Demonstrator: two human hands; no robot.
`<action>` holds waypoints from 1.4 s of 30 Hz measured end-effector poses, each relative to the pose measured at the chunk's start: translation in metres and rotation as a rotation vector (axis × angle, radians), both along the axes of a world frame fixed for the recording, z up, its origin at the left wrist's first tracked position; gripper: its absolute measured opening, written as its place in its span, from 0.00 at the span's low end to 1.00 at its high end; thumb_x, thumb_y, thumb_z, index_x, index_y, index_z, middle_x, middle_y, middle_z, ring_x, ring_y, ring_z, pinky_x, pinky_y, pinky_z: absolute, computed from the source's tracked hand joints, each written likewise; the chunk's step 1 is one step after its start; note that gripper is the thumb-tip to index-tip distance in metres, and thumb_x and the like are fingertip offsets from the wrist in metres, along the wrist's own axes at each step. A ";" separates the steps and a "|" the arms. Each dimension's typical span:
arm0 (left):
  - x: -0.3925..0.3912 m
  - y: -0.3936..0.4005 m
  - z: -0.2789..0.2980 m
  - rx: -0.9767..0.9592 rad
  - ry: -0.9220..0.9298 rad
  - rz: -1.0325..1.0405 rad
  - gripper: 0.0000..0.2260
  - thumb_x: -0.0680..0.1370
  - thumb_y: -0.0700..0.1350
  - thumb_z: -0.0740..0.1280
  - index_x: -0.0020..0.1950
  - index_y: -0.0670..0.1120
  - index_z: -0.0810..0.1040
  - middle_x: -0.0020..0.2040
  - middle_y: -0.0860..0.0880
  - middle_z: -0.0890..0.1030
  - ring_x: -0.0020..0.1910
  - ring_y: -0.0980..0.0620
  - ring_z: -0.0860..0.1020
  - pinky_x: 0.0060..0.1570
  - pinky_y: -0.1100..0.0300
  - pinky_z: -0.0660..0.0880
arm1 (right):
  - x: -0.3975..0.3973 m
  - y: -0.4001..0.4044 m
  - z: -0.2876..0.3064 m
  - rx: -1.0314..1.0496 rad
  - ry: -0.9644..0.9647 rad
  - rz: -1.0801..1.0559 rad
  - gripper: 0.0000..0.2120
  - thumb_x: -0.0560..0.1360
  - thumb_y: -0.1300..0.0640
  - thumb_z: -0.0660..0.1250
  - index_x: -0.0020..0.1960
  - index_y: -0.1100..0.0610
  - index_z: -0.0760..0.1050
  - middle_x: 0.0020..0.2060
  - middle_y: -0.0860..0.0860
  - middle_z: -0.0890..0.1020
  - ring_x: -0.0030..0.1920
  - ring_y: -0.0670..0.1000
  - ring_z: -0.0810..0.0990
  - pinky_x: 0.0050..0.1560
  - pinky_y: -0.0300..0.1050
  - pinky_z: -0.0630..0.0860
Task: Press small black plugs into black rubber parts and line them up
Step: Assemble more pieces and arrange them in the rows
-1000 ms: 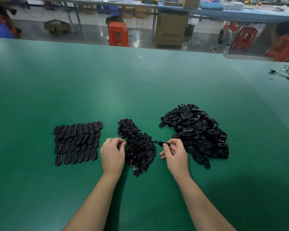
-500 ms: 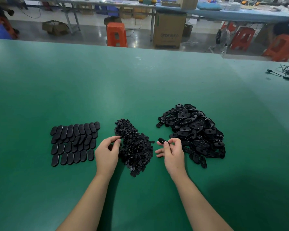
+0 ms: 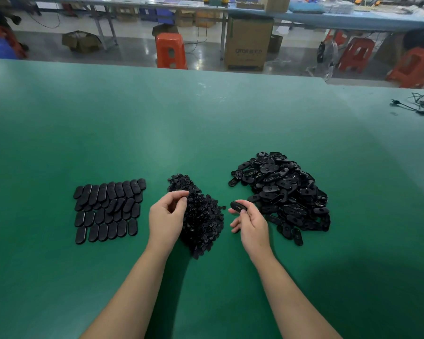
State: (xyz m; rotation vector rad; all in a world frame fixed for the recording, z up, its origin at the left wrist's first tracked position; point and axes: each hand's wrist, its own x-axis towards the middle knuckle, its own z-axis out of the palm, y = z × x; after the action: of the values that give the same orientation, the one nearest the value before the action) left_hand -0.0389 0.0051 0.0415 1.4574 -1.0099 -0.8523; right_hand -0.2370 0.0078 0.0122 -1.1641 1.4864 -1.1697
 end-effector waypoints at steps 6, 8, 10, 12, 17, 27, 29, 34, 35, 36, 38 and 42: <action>-0.029 0.000 0.004 0.020 -0.018 -0.079 0.06 0.79 0.41 0.69 0.45 0.51 0.81 0.29 0.49 0.80 0.24 0.53 0.75 0.29 0.61 0.74 | 0.000 -0.001 0.002 -0.020 -0.062 -0.030 0.08 0.85 0.62 0.55 0.55 0.50 0.69 0.48 0.48 0.86 0.34 0.50 0.81 0.37 0.47 0.79; -0.041 0.000 0.004 0.040 0.002 -0.114 0.05 0.79 0.41 0.69 0.45 0.49 0.80 0.29 0.48 0.81 0.25 0.53 0.76 0.30 0.61 0.74 | 0.000 -0.001 0.001 -0.032 -0.060 -0.034 0.06 0.85 0.60 0.56 0.54 0.51 0.68 0.47 0.47 0.87 0.34 0.50 0.81 0.36 0.47 0.79; -0.053 -0.002 0.006 0.078 0.033 -0.143 0.05 0.78 0.41 0.70 0.44 0.49 0.82 0.30 0.51 0.80 0.27 0.54 0.75 0.30 0.60 0.74 | 0.001 -0.002 -0.001 -0.043 -0.049 -0.036 0.05 0.85 0.58 0.57 0.52 0.51 0.69 0.46 0.47 0.87 0.33 0.50 0.81 0.36 0.49 0.79; -0.065 -0.004 0.008 0.124 0.068 -0.164 0.05 0.78 0.40 0.71 0.44 0.49 0.83 0.31 0.53 0.80 0.28 0.55 0.73 0.29 0.61 0.73 | 0.000 -0.001 -0.003 -0.059 -0.005 -0.031 0.06 0.85 0.57 0.59 0.50 0.53 0.71 0.44 0.47 0.86 0.33 0.49 0.81 0.37 0.53 0.80; -0.084 -0.009 0.014 0.194 0.219 -0.191 0.04 0.80 0.37 0.68 0.47 0.43 0.81 0.41 0.46 0.85 0.27 0.54 0.76 0.27 0.61 0.73 | -0.003 -0.001 -0.006 -0.081 0.058 -0.002 0.05 0.81 0.58 0.67 0.47 0.51 0.77 0.34 0.49 0.83 0.33 0.47 0.77 0.38 0.54 0.76; -0.086 -0.006 0.009 0.245 0.219 -0.167 0.04 0.78 0.38 0.71 0.45 0.44 0.84 0.33 0.51 0.81 0.25 0.58 0.73 0.25 0.64 0.71 | -0.002 -0.001 -0.004 -0.040 0.042 -0.013 0.07 0.84 0.57 0.60 0.51 0.50 0.75 0.36 0.44 0.85 0.36 0.48 0.85 0.43 0.56 0.83; -0.085 -0.007 0.008 0.247 0.232 -0.168 0.03 0.78 0.37 0.71 0.45 0.43 0.84 0.31 0.50 0.79 0.23 0.55 0.72 0.25 0.63 0.71 | -0.001 -0.001 -0.003 -0.028 0.012 -0.030 0.08 0.85 0.57 0.58 0.51 0.50 0.74 0.37 0.42 0.85 0.36 0.47 0.85 0.40 0.50 0.82; -0.085 -0.006 0.005 0.234 0.161 -0.197 0.04 0.77 0.36 0.71 0.44 0.43 0.83 0.35 0.45 0.83 0.22 0.52 0.74 0.25 0.61 0.74 | -0.001 0.000 -0.003 -0.037 0.033 -0.059 0.09 0.85 0.57 0.59 0.49 0.51 0.76 0.37 0.42 0.85 0.35 0.43 0.83 0.37 0.39 0.79; -0.085 -0.006 0.004 0.237 0.150 -0.199 0.04 0.77 0.37 0.71 0.44 0.44 0.83 0.35 0.45 0.83 0.22 0.51 0.75 0.25 0.61 0.74 | -0.001 0.000 -0.003 -0.036 0.030 -0.063 0.10 0.85 0.57 0.59 0.49 0.51 0.76 0.37 0.42 0.85 0.35 0.43 0.84 0.37 0.39 0.79; -0.085 -0.007 0.003 0.242 0.140 -0.201 0.04 0.77 0.37 0.71 0.43 0.44 0.83 0.35 0.45 0.83 0.23 0.50 0.76 0.26 0.61 0.75 | -0.002 -0.001 -0.003 -0.034 0.030 -0.064 0.10 0.85 0.57 0.58 0.48 0.51 0.76 0.38 0.42 0.85 0.36 0.43 0.84 0.38 0.41 0.80; -0.086 -0.008 0.001 0.251 0.110 -0.204 0.04 0.77 0.37 0.71 0.43 0.44 0.83 0.34 0.46 0.83 0.23 0.49 0.77 0.27 0.59 0.76 | -0.002 -0.001 -0.005 -0.027 0.036 -0.059 0.11 0.85 0.57 0.58 0.48 0.50 0.76 0.38 0.43 0.86 0.36 0.44 0.84 0.41 0.46 0.81; -0.090 -0.009 0.000 0.259 0.056 -0.190 0.03 0.77 0.37 0.72 0.43 0.44 0.82 0.34 0.47 0.83 0.24 0.48 0.79 0.30 0.52 0.81 | -0.002 -0.001 -0.006 -0.023 0.032 -0.056 0.11 0.83 0.54 0.58 0.46 0.45 0.76 0.39 0.45 0.86 0.38 0.46 0.84 0.44 0.54 0.82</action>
State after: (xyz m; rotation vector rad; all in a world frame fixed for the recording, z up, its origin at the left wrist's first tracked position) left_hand -0.1289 -0.0037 0.0417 1.5599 -1.0363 -1.1915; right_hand -0.2390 0.0071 0.0061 -1.1678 1.5426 -1.2141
